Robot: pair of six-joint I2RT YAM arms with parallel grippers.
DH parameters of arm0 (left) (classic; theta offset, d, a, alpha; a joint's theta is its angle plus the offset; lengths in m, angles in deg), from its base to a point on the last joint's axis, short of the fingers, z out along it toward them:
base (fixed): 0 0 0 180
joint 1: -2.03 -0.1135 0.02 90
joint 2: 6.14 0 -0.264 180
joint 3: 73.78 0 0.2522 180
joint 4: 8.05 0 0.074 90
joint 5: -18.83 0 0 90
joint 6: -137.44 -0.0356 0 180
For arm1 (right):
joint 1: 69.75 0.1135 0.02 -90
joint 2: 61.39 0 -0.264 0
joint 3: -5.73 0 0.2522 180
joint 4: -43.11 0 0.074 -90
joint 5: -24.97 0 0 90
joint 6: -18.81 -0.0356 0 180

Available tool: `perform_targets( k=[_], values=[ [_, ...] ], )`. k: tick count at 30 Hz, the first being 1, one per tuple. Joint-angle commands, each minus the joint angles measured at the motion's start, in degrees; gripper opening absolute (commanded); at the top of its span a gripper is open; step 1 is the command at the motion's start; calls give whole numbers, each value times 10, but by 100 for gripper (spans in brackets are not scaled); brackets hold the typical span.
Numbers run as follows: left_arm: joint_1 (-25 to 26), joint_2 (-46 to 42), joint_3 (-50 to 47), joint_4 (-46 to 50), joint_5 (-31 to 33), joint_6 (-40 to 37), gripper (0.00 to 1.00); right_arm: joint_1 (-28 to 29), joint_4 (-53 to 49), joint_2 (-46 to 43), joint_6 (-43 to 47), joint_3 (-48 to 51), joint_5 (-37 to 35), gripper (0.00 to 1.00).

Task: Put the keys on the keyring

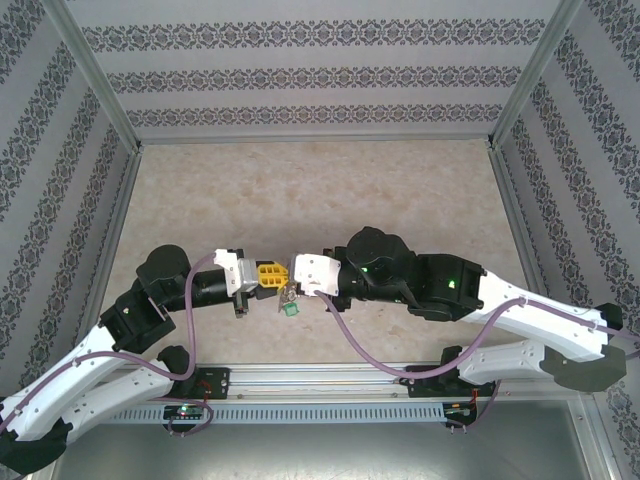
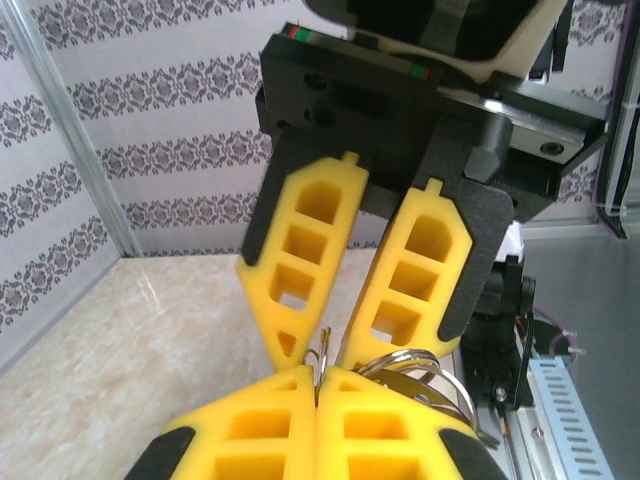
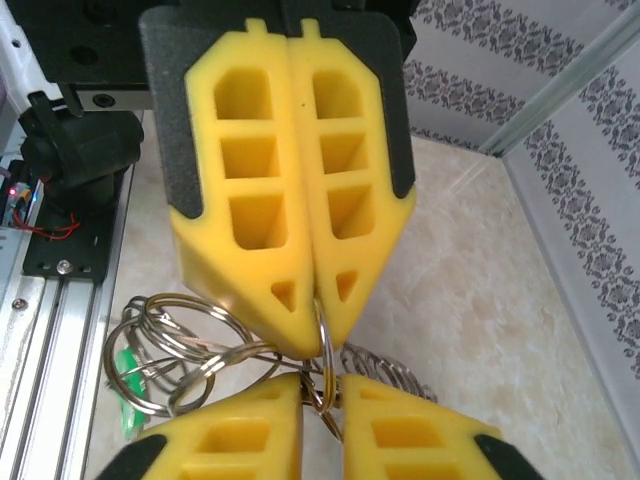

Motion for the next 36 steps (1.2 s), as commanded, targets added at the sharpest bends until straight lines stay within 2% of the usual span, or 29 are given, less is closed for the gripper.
perform_targets(
  k=[1,6,11,12,15,16,18,21,24,28,36],
  values=[
    [3,-7,4,-96,-38,33,0,-9,40,-5,-14,14,24,9],
    [3,-3,1,-86,-41,33,0,-14,49,-12,-9,17,26,0],
    [3,28,41,51,-6,-36,0,-14,27,-13,5,2,14,0],
    [2,36,52,91,4,-59,3,-13,12,-9,12,-6,4,0],
    [3,53,82,178,31,-119,27,-6,-42,15,32,-40,-33,0],
    [3,57,93,206,43,-137,31,-3,-55,21,36,-48,-43,0],
    [3,58,108,244,61,-160,33,-2,-70,28,43,-57,-55,0],
    [3,45,124,269,82,-177,33,-1,-79,31,50,-64,-65,0],
    [3,43,145,295,92,-190,25,0,-98,40,58,-75,-77,0],
    [3,59,173,316,93,-212,25,6,-124,59,67,-94,-81,0],
    [3,91,189,298,75,-230,25,10,-140,70,69,-107,-56,0]
  ],
)
